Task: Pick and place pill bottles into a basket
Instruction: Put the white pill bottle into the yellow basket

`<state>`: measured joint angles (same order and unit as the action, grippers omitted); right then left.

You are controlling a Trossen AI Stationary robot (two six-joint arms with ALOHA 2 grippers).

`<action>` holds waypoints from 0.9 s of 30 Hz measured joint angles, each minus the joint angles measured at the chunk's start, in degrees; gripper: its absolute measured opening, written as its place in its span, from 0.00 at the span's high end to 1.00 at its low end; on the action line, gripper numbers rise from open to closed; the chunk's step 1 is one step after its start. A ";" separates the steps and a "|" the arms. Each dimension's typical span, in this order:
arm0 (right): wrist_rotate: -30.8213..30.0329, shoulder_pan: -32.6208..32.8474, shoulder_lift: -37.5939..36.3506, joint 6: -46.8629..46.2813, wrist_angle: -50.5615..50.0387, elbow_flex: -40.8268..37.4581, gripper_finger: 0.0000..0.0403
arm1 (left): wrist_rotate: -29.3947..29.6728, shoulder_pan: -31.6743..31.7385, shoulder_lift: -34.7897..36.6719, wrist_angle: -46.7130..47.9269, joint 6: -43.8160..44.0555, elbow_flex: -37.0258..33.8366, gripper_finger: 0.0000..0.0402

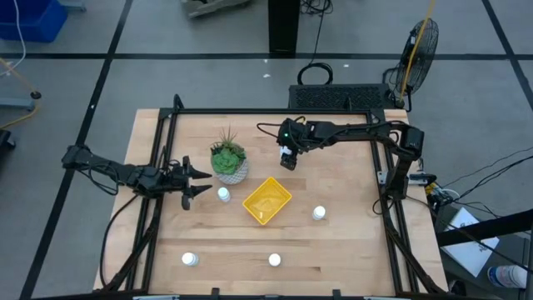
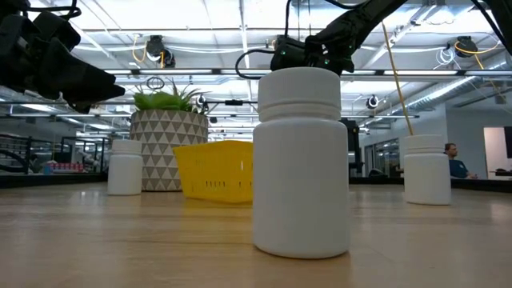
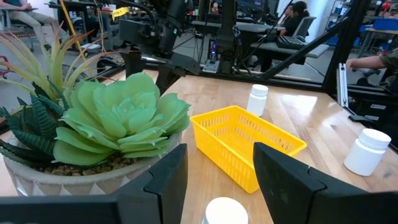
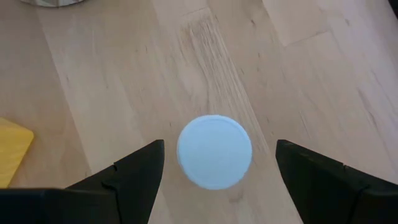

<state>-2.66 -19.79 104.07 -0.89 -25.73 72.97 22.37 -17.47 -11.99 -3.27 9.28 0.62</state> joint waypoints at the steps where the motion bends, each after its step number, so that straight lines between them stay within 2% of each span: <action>1: 0.00 0.00 0.00 0.02 -0.01 0.00 0.27 | 0.00 -0.02 -0.02 -0.02 -0.02 0.00 0.54; 6: 0.00 0.00 0.00 -0.37 -0.01 0.00 0.37 | 0.00 0.00 -0.01 0.00 -0.09 0.00 0.54; 14: 0.00 0.00 0.00 -0.27 0.29 0.00 0.64 | 0.00 -0.02 -0.01 -0.02 -0.09 0.00 0.54; 27: 0.00 0.00 0.00 0.52 1.33 -0.02 0.64 | 0.01 -0.01 -0.01 -0.01 -0.07 0.00 0.54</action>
<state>-2.65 -19.79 104.07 -0.36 -24.40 72.95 22.38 -17.48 -12.00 -3.28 9.21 0.62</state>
